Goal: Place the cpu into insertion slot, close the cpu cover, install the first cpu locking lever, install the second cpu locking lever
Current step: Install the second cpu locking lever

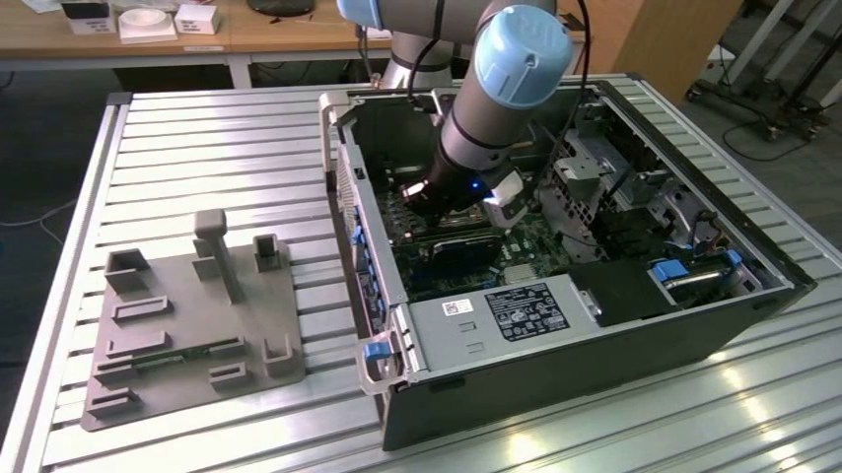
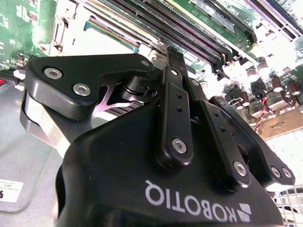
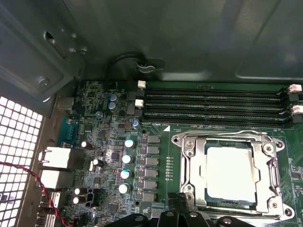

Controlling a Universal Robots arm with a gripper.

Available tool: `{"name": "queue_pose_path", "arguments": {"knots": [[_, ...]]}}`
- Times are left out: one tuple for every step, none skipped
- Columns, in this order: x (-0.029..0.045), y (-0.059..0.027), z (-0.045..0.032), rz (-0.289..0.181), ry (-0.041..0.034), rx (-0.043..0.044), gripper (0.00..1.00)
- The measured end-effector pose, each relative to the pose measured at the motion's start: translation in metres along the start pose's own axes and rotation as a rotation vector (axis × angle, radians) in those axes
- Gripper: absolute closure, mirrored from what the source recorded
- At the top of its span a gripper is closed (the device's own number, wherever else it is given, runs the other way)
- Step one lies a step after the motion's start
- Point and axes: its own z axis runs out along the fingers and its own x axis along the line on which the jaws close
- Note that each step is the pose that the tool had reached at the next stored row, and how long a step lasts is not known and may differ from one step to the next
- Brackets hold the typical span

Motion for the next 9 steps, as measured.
{"name": "queue_pose_path", "arguments": {"knots": [[0.0000,0.0001,0.0002,0.000,0.0000,-0.0002,0.90],[0.0000,0.0002,0.0003,0.000,0.0001,-0.0001,0.90],[0.0000,0.0003,0.0005,-0.001,0.0002,-0.0003,0.90],[0.0000,0.0004,0.0007,-0.001,0.0002,-0.0004,0.90],[-0.0001,0.0005,0.0009,-0.001,0.0003,-0.0004,0.90],[-0.0001,0.0007,0.0012,-0.001,0.0004,-0.0004,0.90],[-0.0001,0.0009,0.0017,-0.002,0.0005,-0.0005,0.90],[-0.0001,0.0011,0.0021,-0.002,0.0007,-0.0007,0.90],[-0.0002,0.0012,0.0025,-0.002,0.0007,-0.0009,0.90]]}}
